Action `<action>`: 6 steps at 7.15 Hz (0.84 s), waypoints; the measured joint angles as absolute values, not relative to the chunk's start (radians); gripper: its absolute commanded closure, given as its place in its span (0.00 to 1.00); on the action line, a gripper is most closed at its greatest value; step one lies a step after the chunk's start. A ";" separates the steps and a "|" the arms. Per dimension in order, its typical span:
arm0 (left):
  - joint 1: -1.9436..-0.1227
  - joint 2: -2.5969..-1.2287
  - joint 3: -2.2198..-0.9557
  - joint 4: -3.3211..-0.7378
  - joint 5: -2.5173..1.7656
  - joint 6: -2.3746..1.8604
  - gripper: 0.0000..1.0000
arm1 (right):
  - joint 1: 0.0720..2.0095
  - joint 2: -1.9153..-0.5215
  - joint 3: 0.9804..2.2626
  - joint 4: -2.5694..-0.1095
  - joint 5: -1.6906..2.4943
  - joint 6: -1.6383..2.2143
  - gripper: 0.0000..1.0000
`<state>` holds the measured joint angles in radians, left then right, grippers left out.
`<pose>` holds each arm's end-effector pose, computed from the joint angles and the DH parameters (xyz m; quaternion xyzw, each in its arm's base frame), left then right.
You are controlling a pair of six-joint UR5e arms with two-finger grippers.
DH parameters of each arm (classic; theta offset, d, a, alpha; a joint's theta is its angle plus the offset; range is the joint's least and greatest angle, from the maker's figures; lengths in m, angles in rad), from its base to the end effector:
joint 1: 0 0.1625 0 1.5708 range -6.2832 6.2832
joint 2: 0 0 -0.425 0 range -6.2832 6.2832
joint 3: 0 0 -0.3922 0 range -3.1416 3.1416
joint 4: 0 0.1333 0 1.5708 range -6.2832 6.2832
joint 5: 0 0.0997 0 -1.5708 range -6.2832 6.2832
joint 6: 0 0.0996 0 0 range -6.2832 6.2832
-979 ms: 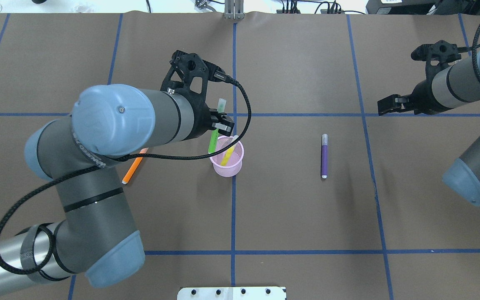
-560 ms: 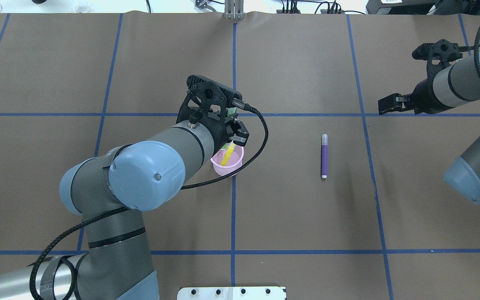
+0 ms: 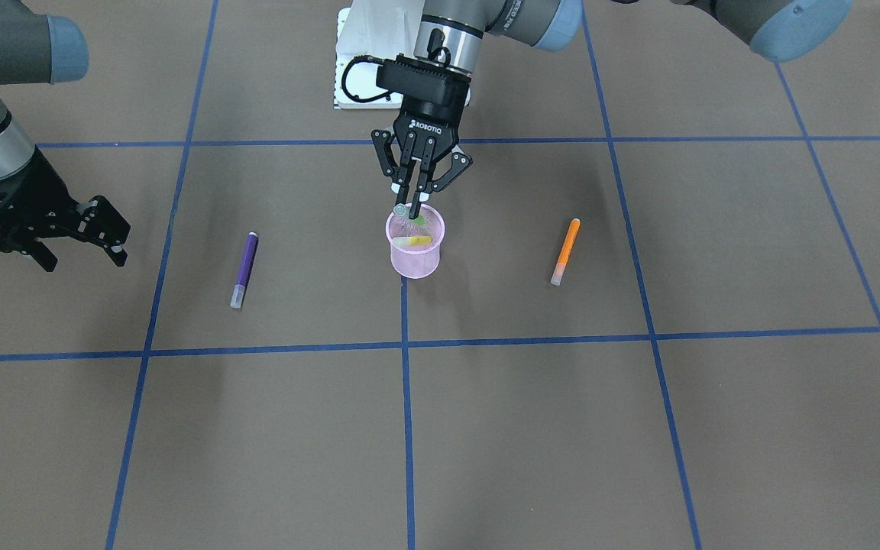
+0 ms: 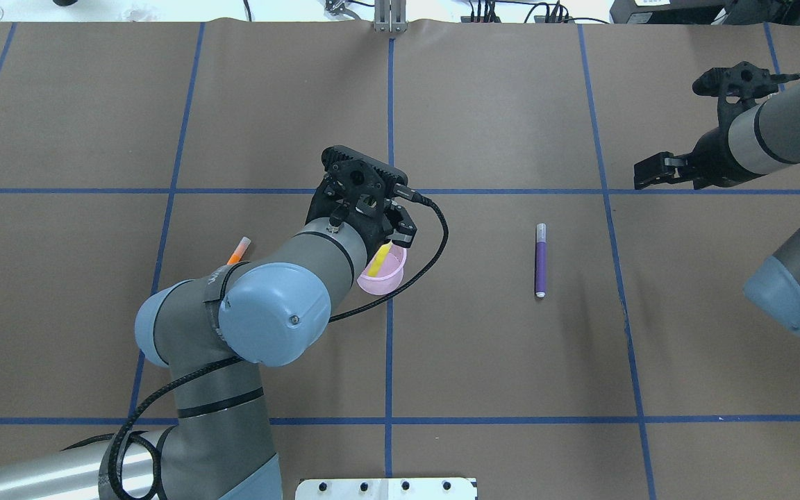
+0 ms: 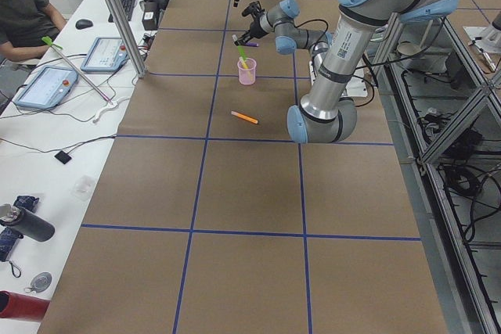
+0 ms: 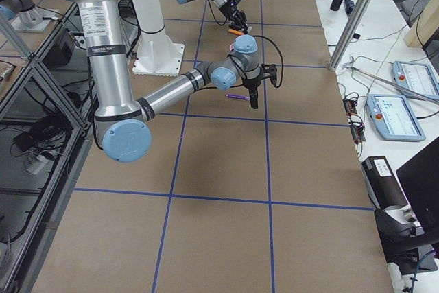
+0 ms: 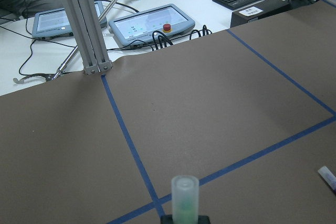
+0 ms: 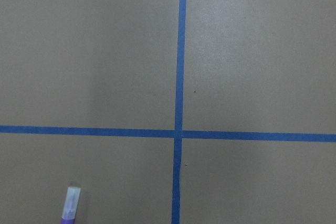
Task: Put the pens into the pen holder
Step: 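Open the left gripper to drop the green marker into the cup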
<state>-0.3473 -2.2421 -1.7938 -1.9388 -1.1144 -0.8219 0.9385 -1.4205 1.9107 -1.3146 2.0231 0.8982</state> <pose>0.5277 -0.3795 0.1216 0.4554 0.3954 0.0260 0.7972 -0.2489 -0.4916 0.3961 0.1116 -0.3967 0.0393 0.9103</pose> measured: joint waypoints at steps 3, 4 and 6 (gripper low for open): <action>-0.329 -2.236 -1.753 -1.975 -1.110 -0.828 0.01 | 0.938 -1.419 1.899 -1.315 2.025 0.899 0.00; -0.327 -2.229 -1.764 -1.985 -1.107 -0.832 0.02 | 0.935 -1.414 1.890 -1.315 2.025 0.900 0.00; -0.341 -2.190 -1.880 -1.975 -1.103 -0.838 0.09 | 0.911 -1.377 1.831 -1.315 2.065 0.905 0.01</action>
